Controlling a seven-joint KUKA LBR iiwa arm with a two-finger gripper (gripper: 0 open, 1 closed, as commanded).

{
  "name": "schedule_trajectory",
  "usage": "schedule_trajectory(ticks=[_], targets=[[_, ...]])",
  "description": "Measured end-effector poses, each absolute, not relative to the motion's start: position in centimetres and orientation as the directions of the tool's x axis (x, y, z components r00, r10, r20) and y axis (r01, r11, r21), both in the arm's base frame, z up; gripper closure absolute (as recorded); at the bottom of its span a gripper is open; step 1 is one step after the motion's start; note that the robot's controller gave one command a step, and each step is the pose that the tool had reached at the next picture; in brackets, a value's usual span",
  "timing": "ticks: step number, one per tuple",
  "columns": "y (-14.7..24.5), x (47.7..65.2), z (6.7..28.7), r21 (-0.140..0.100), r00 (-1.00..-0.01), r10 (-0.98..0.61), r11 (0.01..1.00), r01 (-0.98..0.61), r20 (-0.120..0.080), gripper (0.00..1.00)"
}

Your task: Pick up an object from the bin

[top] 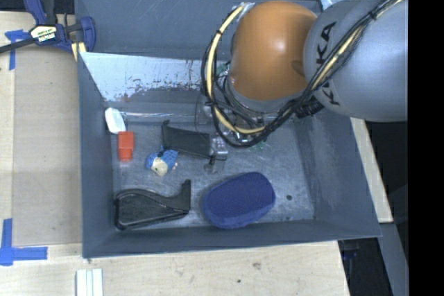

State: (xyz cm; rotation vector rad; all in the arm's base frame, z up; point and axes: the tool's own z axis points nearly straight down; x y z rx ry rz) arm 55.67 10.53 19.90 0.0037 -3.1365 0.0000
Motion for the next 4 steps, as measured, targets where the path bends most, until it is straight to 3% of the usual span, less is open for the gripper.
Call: schedule_trajectory(ticks=[1, 2, 3, 4], targets=[[8.6, 58.6, 6.8, -0.001, -1.0, -0.026, 1.0, -0.026, 0.003, 0.0], [8.7, 58.8, 7.4, 0.001, -1.0, -0.025, 1.0, -0.025, -0.005, 1.0], [11.7, 52.5, 19.6, 0.002, -0.997, -0.08, 0.997, -0.08, -0.009, 1.0], [11.4, 53.8, 25.4, -0.002, -0.921, -0.39, 0.921, -0.39, -0.009, 1.0]])
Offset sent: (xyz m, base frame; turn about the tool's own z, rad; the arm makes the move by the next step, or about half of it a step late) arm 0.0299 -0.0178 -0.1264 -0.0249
